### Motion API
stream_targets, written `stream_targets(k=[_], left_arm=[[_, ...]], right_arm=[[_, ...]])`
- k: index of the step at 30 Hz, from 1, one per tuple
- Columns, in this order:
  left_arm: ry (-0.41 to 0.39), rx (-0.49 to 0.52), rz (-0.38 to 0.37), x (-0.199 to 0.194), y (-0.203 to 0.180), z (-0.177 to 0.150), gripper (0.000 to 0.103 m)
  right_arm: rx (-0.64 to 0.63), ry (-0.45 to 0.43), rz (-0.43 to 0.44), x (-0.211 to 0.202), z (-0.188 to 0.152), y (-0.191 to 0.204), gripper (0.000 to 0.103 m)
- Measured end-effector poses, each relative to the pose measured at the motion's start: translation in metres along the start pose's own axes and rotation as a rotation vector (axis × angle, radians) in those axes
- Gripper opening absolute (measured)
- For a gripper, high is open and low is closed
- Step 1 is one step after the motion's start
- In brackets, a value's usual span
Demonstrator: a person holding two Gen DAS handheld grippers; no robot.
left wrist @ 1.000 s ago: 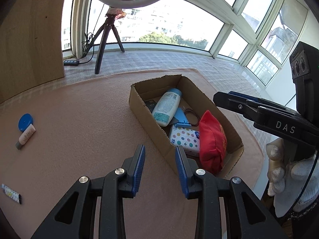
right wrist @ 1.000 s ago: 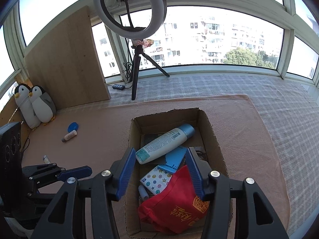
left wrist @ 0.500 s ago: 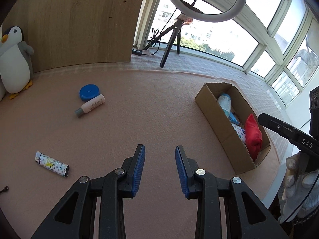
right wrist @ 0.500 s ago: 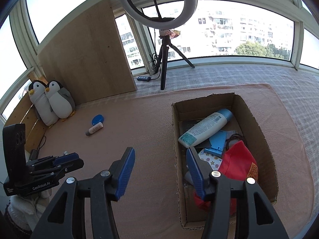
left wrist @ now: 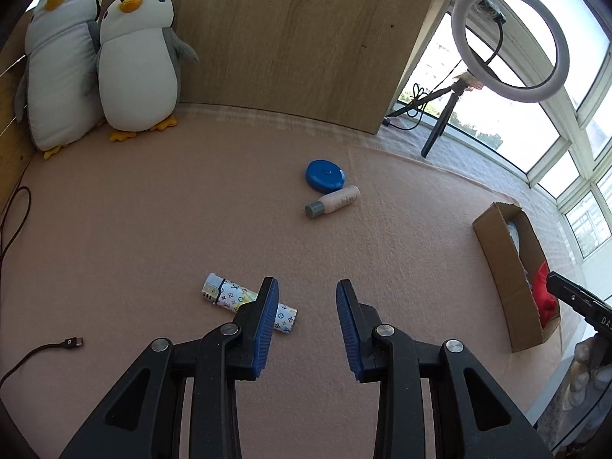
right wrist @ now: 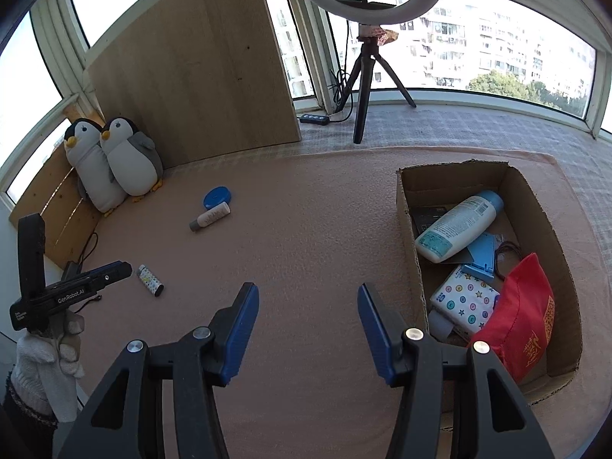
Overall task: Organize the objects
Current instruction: 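Move the left tool to the white tube with grey cap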
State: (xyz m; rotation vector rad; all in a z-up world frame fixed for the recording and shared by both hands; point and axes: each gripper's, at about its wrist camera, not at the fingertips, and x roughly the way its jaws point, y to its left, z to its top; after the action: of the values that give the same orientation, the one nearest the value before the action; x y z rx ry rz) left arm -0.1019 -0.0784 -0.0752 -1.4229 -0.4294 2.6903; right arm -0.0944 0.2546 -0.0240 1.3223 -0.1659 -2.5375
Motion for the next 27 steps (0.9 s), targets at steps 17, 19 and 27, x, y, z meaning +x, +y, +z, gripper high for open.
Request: stream_targets(k=[17,19,27], left_arm=[[0.073,0.122,0.006,0.083,-0.027,0.060,0.034],[0.088,0.154,0.019,0.097,-0.038,0.062,0.034],[0.121,0.211,0.026,0.136,-0.061,0.076,0.034]], right_arm=[[0.011,0.050,-0.005,0.015,-0.008,0.012,0.050],[0.015,0.055,-0.010,0.015,-0.010,0.010,0.050],[0.033,0.083,-0.037,0.013,-0.022,-0.004,0.050]])
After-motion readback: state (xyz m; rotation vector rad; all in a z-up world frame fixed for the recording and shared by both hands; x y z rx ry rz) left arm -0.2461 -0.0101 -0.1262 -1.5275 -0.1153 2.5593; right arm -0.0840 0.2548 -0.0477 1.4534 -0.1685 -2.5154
